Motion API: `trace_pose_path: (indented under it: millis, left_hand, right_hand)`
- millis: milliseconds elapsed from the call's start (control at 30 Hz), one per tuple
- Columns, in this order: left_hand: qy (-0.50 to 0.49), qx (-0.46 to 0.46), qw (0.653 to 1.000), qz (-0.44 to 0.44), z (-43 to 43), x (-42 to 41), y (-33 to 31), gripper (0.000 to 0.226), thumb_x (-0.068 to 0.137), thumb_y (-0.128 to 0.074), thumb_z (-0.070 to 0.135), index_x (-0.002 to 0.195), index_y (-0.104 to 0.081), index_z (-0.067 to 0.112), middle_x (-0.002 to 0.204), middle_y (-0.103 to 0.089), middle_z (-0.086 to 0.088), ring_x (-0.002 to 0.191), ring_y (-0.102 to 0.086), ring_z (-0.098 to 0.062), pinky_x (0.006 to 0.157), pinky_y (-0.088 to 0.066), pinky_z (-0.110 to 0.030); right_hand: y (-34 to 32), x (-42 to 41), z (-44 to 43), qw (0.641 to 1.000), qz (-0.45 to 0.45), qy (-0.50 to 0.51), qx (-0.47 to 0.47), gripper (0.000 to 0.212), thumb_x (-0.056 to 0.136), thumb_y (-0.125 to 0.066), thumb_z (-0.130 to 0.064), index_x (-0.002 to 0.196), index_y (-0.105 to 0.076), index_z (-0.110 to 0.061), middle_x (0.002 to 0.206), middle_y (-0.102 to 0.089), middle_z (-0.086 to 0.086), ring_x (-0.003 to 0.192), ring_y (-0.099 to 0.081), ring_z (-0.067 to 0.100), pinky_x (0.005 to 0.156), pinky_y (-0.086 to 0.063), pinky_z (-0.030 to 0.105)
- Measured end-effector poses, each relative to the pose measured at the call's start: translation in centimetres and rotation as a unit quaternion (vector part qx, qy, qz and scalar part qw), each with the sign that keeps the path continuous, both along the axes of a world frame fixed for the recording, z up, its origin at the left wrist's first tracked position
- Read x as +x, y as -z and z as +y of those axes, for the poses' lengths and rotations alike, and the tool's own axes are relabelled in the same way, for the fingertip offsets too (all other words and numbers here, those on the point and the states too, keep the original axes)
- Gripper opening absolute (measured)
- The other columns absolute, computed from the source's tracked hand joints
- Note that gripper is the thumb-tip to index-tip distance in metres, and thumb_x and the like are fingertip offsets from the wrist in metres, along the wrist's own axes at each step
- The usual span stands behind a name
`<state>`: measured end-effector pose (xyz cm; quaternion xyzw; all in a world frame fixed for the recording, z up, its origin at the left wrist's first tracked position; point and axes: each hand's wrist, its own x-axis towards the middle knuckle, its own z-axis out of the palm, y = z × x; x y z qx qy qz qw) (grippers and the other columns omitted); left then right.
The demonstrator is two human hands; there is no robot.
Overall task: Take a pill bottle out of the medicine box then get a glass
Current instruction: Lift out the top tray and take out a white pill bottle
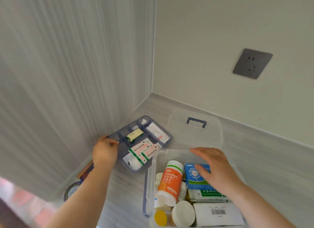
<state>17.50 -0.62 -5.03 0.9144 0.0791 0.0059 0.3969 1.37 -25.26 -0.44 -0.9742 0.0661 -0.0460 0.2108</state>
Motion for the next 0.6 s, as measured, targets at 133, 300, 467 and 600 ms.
trace_pose_path:
  millis: [133,300,467,600]
  left_hand:
    - [0.013,0.029,0.999,0.025,0.3,-0.5,1.6,0.021,0.084,-0.052,0.01,0.087,-0.067,-0.004,0.121,-0.057,-0.023,0.103,-0.053,-0.042,0.083,-0.042,-0.038]
    - [0.023,0.04,0.998,0.033,0.3,-0.6,2.4,0.023,0.084,-0.052,0.013,0.088,-0.066,-0.004,0.129,-0.052,-0.019,0.106,-0.052,-0.041,0.085,-0.042,-0.037]
    - [0.044,0.06,0.997,0.024,0.7,-0.6,3.3,0.024,0.084,-0.053,0.014,0.078,-0.067,-0.003,0.134,-0.049,-0.017,0.108,-0.052,-0.039,0.091,-0.04,-0.039]
    - [0.037,0.094,0.995,0.015,0.9,-0.9,3.6,0.025,0.085,-0.053,0.023,0.087,-0.069,0.004,0.135,-0.047,-0.017,0.127,-0.039,-0.029,0.111,-0.019,-0.045]
  right_hand:
    - [-0.1,0.0,0.1,1.0,0.013,0.005,0.002,0.046,0.087,-0.051,-0.028,0.129,-0.036,-0.037,0.141,-0.04,-0.012,0.127,-0.027,0.005,0.107,-0.013,0.023]
    - [-0.4,0.0,0.3,1.0,0.019,0.01,0.009,0.046,0.087,-0.051,-0.028,0.13,-0.036,-0.036,0.142,-0.039,-0.011,0.129,-0.026,0.007,0.11,-0.013,0.026]
    - [-0.7,0.0,0.4,0.999,0.024,0.015,0.015,0.043,0.088,-0.049,-0.028,0.129,-0.038,-0.034,0.141,-0.041,-0.009,0.13,-0.028,0.009,0.111,-0.014,0.027]
    - [-0.7,-0.2,0.3,0.999,0.03,0.006,0.01,0.044,0.088,-0.049,-0.028,0.13,-0.037,-0.033,0.142,-0.039,-0.009,0.132,-0.027,0.01,0.112,-0.014,0.028]
